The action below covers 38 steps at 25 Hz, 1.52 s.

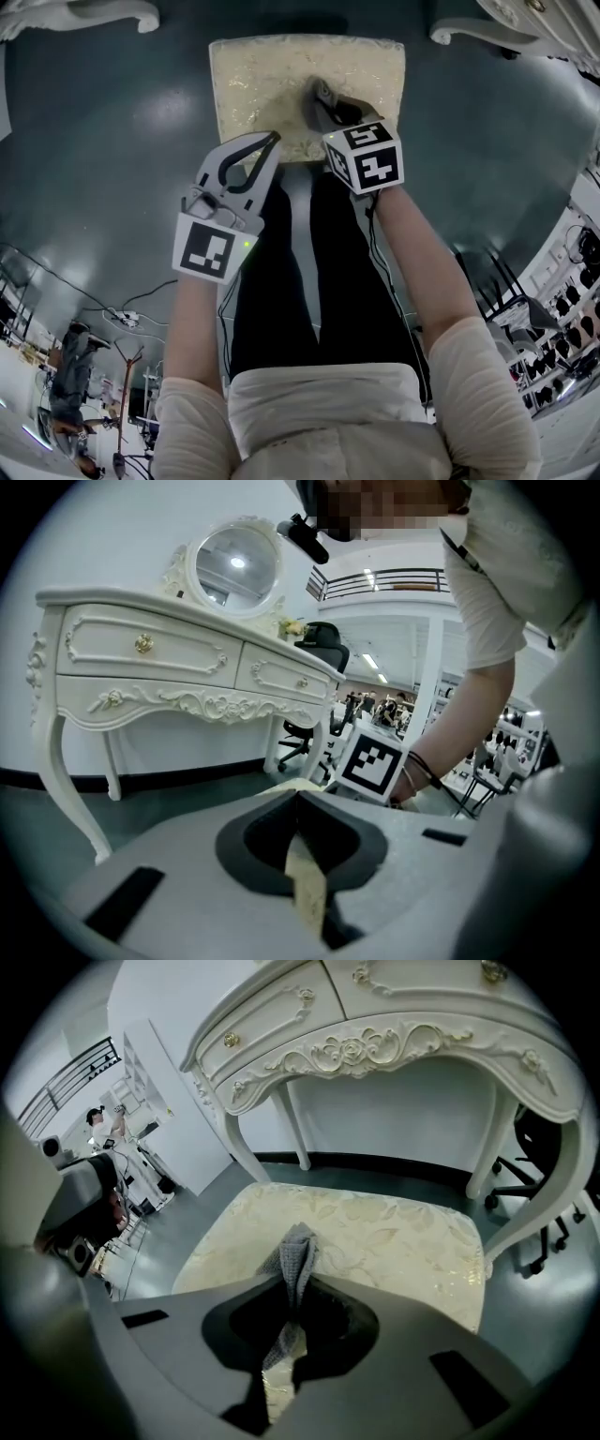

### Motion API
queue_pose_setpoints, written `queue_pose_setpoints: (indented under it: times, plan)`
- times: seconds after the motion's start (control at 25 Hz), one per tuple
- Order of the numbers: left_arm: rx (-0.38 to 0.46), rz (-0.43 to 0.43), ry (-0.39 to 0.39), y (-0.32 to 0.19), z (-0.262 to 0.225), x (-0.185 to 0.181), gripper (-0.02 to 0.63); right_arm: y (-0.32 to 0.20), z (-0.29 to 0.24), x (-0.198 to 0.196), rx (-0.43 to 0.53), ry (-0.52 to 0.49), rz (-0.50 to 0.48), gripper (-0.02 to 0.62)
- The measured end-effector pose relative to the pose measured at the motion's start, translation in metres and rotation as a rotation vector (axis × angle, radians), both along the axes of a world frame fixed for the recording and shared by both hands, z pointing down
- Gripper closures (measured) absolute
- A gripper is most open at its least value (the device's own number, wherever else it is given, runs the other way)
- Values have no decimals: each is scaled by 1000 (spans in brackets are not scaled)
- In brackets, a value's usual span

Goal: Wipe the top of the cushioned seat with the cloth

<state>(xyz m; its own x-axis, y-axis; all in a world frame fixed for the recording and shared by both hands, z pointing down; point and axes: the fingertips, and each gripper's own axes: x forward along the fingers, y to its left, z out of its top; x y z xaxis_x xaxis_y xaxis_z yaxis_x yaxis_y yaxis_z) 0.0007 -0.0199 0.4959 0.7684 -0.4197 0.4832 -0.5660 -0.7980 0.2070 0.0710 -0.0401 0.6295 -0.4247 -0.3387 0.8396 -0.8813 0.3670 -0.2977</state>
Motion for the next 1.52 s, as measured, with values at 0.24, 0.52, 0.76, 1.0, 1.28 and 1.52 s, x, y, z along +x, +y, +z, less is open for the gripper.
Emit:
queue_pose_setpoints:
  times: [0.24, 0.52, 0.76, 1.0, 1.28, 1.52]
  plan:
    - [10, 17, 2, 0, -2, 37, 604, 5, 0, 45, -4, 18, 28, 568]
    - [12, 19, -4, 6, -3, 72, 604, 17, 0, 93, -3, 34, 61, 568]
    - [22, 43, -16, 15, -3, 107, 604, 23, -1, 129, -1, 41, 82, 568]
    - [30, 7, -11, 22, -13, 123, 604, 39, -4, 164, -13, 116, 85, 568]
    - [50, -10, 26, 22, -29, 115, 604, 45, -34, 158, 44, 131, 54, 568]
    - [62, 8, 24, 32, -41, 80, 604, 63, -54, 105, 35, 72, 70, 568]
